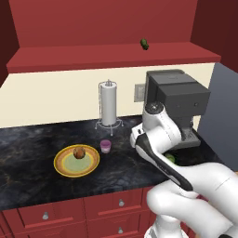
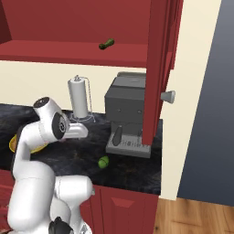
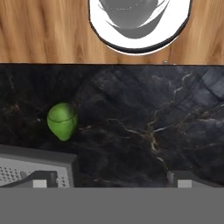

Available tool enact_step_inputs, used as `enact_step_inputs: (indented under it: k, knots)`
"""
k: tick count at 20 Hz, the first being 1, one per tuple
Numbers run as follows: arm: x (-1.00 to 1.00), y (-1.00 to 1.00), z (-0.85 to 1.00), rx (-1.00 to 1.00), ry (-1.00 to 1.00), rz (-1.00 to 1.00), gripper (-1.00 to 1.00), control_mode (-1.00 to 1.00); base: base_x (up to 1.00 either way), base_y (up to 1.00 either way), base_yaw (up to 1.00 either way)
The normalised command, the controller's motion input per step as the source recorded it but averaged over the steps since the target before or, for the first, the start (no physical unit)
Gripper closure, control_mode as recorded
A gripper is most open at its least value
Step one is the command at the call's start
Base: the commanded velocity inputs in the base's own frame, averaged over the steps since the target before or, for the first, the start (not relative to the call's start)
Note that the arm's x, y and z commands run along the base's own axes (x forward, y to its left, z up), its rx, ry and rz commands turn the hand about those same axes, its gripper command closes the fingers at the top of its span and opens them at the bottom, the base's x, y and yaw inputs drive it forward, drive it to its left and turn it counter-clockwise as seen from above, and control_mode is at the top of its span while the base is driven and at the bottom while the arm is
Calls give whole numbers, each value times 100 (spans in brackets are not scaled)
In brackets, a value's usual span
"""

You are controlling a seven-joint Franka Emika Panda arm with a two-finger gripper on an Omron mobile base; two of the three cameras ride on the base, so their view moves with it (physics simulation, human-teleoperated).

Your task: Pick the avocado and bread from the counter and place them on the plate. Then pick the jam from the cabinet and place it next to the plate. Lastly close the cabinet door.

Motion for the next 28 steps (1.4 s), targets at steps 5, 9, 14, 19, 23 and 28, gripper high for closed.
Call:
enact_step_inputs:
  k: [5, 9, 14, 19, 23, 28]
  knots:
    - [-6, -51, -16, 0, 0, 0, -100, -100, 0, 0, 0]
    - [-3, -48, -14, 0, 0, 0, -100, -100, 0, 0, 0]
    - [-5, -47, -20, 0, 0, -2, -100, -100, 0, 0, 0]
    - [-1, -37, -30, 0, 0, -3, -100, -100, 0, 0, 0]
    - [0, -19, -41, 2, 4, -4, -100, -100, 0, 0, 0]
    - [0, -4, -31, 3, 5, -3, -100, -100, 0, 0, 0]
